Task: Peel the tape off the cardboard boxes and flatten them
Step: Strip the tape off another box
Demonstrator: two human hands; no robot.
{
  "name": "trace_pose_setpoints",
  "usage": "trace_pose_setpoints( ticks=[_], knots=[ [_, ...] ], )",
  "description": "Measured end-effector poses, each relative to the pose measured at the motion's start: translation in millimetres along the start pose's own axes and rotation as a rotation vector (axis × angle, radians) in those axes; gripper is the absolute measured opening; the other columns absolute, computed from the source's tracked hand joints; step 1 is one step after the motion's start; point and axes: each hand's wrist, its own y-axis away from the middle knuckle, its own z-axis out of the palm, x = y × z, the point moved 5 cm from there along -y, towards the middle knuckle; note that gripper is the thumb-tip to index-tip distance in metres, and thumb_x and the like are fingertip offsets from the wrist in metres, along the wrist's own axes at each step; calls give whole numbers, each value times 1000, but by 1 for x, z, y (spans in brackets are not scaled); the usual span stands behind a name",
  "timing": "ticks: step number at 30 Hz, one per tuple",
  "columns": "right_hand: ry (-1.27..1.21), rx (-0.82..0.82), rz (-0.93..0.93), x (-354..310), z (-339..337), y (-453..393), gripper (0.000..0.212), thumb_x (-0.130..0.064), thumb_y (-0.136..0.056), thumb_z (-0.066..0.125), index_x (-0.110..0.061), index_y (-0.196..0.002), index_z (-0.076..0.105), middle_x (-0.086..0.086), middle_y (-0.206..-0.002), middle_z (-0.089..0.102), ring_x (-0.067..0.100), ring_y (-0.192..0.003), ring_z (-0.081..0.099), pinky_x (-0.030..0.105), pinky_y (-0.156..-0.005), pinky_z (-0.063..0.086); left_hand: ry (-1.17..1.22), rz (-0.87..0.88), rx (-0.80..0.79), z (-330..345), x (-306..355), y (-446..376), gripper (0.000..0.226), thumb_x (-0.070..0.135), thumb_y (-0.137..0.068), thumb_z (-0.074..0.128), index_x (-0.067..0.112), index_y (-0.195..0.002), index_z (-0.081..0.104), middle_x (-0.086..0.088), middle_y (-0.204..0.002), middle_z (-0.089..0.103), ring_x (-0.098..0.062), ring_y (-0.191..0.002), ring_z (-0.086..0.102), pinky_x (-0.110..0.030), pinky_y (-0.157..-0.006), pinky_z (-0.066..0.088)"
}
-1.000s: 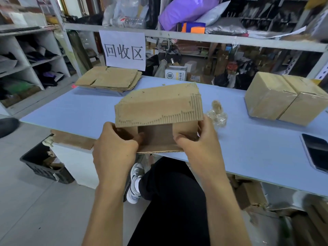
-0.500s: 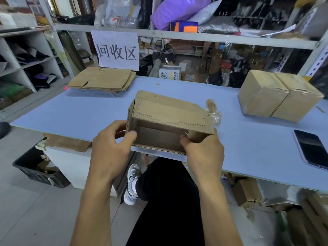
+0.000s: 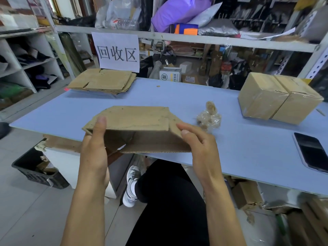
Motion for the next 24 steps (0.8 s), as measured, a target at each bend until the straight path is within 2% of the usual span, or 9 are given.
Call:
trace_pose_setpoints(
  ticks=[2, 5, 9, 12, 14, 15, 17, 19, 24],
  knots=[
    [24, -5, -2, 4, 1, 0, 14, -32, -90, 71, -24, -93, 82, -19, -111, 73, -13, -117, 56, 14, -92, 43, 98, -12, 87, -7, -2, -2, 3, 25, -98, 62, 24, -96, 61, 5, -88, 70, -12, -78, 69, -25, -56, 58],
    [138, 12, -44, 10, 5, -2, 10, -22, -86, 78, -30, -90, 82, -21, -120, 69, -14, -133, 40, 23, -111, 36, 112, 49, 88, -14, -5, -11, 17, 1, -92, 64, 12, -104, 62, -4, -96, 68, -18, -84, 68, -27, -63, 60],
    [225, -5, -77, 12, 11, -4, 23, -18, -83, 79, -40, -87, 76, -21, -149, 47, -12, -146, 17, 21, -116, 24, -54, 135, 120, -31, -11, -22, 67, 10, -74, 85, 15, -133, 53, -5, -122, 65, -23, -109, 67, -38, -83, 60],
    [257, -17, -60, 13, 12, -8, 35, -15, -82, 79, -38, -107, 70, -20, -159, 25, -35, -125, 19, 2, -102, 28, -346, 188, 252, -39, -9, -19, 85, 21, -67, 92, 20, -137, 45, 4, -120, 58, -18, -111, 61, -35, -93, 51],
    [297, -63, -4, 22, 15, -16, 55, -15, -82, 79, -33, -131, 60, -14, -162, 18, -43, -109, 21, 2, -93, 30, -520, 225, 251, -38, -10, -20, 80, 23, -67, 92, 17, -133, 47, 0, -123, 58, -21, -110, 59, -34, -88, 46],
    [316, -100, 53, 28, 17, -21, 66, -15, -81, 79, -32, -140, 52, -10, -163, 19, -37, -113, 26, 10, -95, 32, -608, 234, 229, -37, -11, -23, 79, 23, -67, 92, 18, -132, 47, -3, -127, 56, -24, -113, 57, -36, -89, 46],
    [397, -171, 157, 40, 20, -36, 77, -18, -78, 83, -24, -145, 45, 0, -151, 41, -3, -129, 44, 22, -96, 38, -798, 223, 142, -33, -15, -33, 81, 25, -68, 91, 22, -136, 46, -9, -131, 54, -31, -119, 53, -41, -91, 45],
    [535, -218, 222, 52, 23, -53, 70, -23, -79, 84, -14, -138, 49, 2, -133, 55, 19, -122, 54, 27, -89, 41, -1004, 154, 28, -27, -24, -45, 85, 33, -70, 89, 25, -142, 45, -13, -135, 53, -33, -125, 49, -43, -95, 44],
    [671, -291, 210, 72, 28, -87, 51, -31, -75, 84, -15, -113, 55, 0, -116, 61, 21, -105, 60, 42, -84, 57, -1237, -4, -181, -17, -32, -74, 98, 46, -67, 88, 25, -150, 40, -20, -139, 35, -38, -125, 45, -43, -102, 43]
  ],
)
